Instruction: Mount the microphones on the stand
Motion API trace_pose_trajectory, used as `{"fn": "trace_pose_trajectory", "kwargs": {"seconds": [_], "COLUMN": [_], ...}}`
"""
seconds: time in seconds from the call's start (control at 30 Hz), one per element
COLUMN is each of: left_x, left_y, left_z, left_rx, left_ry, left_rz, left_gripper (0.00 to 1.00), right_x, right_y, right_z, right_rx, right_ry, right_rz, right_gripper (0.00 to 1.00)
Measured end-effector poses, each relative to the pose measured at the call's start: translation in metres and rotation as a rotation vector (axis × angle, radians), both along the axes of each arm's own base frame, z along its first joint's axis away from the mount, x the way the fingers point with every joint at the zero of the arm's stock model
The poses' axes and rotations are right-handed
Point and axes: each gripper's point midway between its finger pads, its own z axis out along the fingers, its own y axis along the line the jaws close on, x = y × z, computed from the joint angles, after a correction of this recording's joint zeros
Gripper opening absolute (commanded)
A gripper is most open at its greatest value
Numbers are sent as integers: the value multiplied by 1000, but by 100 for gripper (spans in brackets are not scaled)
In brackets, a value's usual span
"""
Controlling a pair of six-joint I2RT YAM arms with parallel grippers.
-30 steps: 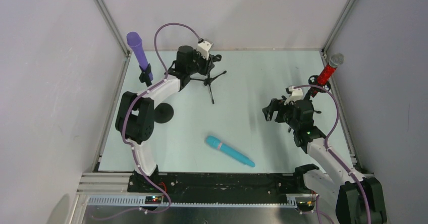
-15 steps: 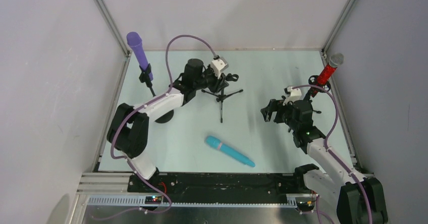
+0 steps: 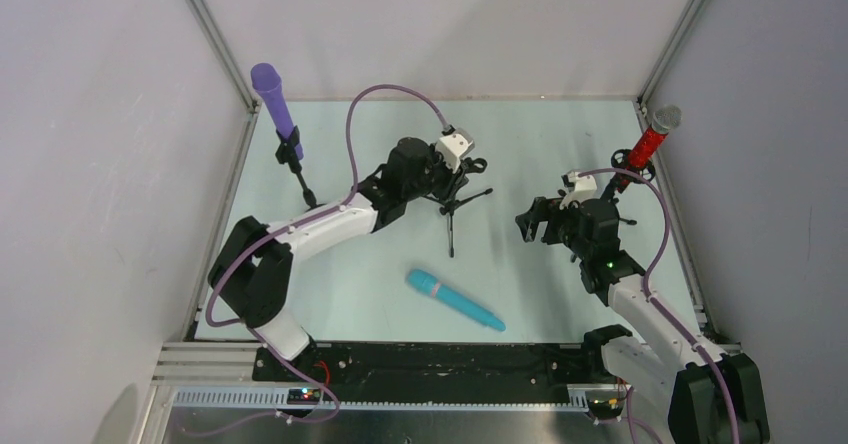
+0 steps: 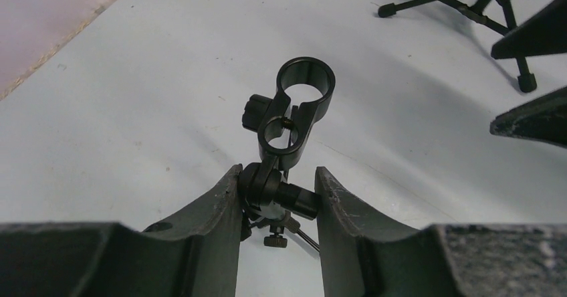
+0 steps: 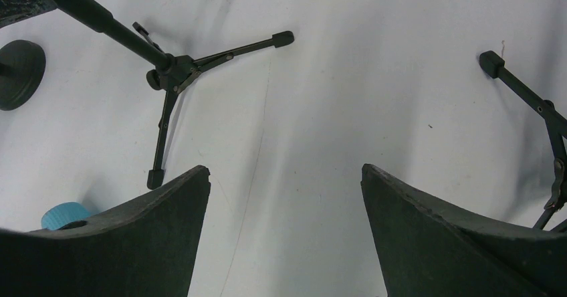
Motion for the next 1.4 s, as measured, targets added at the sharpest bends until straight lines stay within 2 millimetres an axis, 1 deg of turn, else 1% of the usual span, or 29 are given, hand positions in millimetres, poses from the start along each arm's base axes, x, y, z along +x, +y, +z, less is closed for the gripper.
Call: {"fn": "trace_pose_trajectory", "kwargs": {"seconds": [0.2,0.27,0.3,0.33,0.37,0.4,0.43,0.5,0.77,0.93,0.97,1.03,1.17,1.3,1.4], "left_x": [1,1,1,1,1,1,1,3,10,13,12,11,5,-5,-12], "left_y": [0,1,1,2,2,3,4,6,15,26,32,40,64,86,97], "left_z": [0,-1,-1,-1,-1,-1,0,1,13,34,46,60,89,106,110], "left_rx": [-13,-16,-16,-15,-15,-15,-14,-13,-19,-42,-59,-88,-155,-228,-275], "left_ry": [20,25,25,24,22,19,16,8,-26,-71,-95,-130,-203,-235,-232], "left_rz": [80,87,88,90,91,94,99,110,177,228,251,282,354,412,431], "left_gripper": [36,42,51,57,77,88,97,99,100,100,100,100,100,100,100], "right_x": [0,-1,-1,-1,-1,-1,-1,-1,-3,-4,-5,-5,-7,-9,-11], "right_y": [1,1,2,2,2,2,2,3,8,11,11,13,16,20,23], "right_z": [0,0,0,0,0,0,0,0,1,2,2,2,1,1,1], "right_rx": [0,-1,0,-1,-1,-1,0,-1,-3,-10,-12,-15,-18,-24,-28], "right_ry": [-1,-1,-1,-1,-1,-1,-2,-2,-5,-12,-13,-14,-14,-17,-16], "right_rz": [4,5,6,6,6,6,8,12,28,37,39,45,58,75,88], "right_gripper": [88,88,88,88,88,88,88,88,88,88,88,88,88,88,88]}}
